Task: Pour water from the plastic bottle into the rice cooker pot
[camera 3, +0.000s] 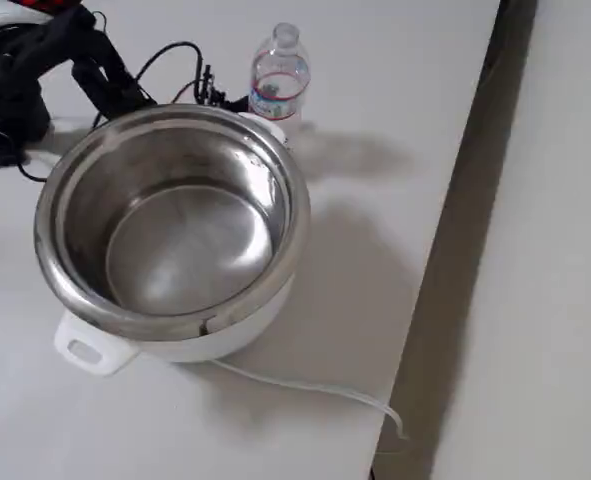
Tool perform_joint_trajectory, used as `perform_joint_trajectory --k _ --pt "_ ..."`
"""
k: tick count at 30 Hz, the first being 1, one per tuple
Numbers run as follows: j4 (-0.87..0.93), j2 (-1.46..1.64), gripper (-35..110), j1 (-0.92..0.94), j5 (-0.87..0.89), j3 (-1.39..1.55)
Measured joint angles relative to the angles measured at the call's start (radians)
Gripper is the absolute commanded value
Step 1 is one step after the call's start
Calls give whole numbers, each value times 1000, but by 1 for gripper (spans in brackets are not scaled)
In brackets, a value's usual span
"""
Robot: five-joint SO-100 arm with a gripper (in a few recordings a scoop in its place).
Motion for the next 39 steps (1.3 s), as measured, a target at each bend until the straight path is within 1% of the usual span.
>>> perform_joint_trajectory --k 10,23,29,32,35,37,39 --pt "-61 242 47 -41 48 327" --pt "-63 540 46 -41 109 689" --pt "-46 733 42 -28 181 876" --pt "34 890 41 9 253 983" --pt "195 1078 39 57 325 1051" --pt "373 1253 39 120 416 1071" --pt "629 1508 37 172 525 1083"
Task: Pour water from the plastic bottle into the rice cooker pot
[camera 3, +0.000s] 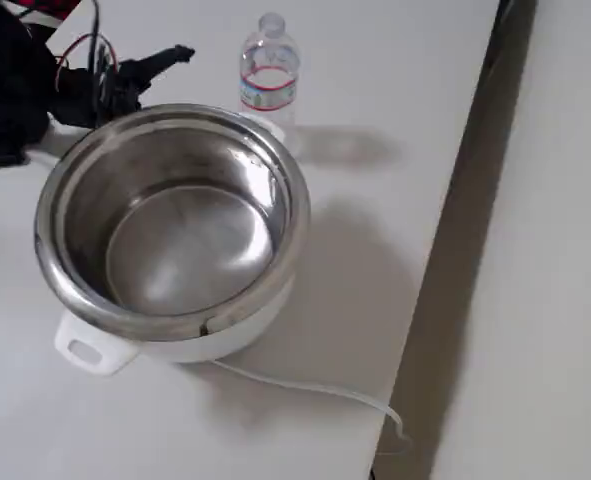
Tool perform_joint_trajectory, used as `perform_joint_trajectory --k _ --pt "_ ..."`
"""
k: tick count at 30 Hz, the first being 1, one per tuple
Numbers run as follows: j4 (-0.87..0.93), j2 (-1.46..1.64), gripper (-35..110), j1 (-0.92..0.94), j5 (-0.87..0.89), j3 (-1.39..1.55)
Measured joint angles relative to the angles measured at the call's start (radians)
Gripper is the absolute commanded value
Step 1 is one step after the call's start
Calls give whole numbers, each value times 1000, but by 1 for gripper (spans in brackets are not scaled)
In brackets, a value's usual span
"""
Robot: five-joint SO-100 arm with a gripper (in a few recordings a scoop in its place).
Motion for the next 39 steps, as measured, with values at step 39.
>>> perform_joint_trajectory --k 39 --pt "2134 1068 0 275 845 -40"
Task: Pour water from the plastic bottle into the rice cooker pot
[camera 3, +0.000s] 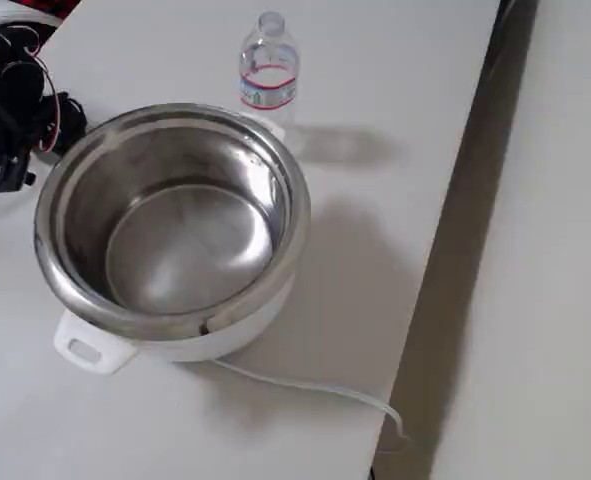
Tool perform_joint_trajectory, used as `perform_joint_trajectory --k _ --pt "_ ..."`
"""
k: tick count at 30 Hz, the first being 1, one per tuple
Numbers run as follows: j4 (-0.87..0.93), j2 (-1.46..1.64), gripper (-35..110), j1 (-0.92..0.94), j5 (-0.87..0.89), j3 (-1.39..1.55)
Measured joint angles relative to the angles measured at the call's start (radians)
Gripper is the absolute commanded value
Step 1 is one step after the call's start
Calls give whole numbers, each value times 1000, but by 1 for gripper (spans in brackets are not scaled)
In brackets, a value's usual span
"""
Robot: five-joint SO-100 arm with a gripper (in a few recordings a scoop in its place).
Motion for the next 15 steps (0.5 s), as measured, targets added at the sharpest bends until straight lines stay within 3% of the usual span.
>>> perform_joint_trajectory --k 15 --pt "0 0 0 0 0 0"
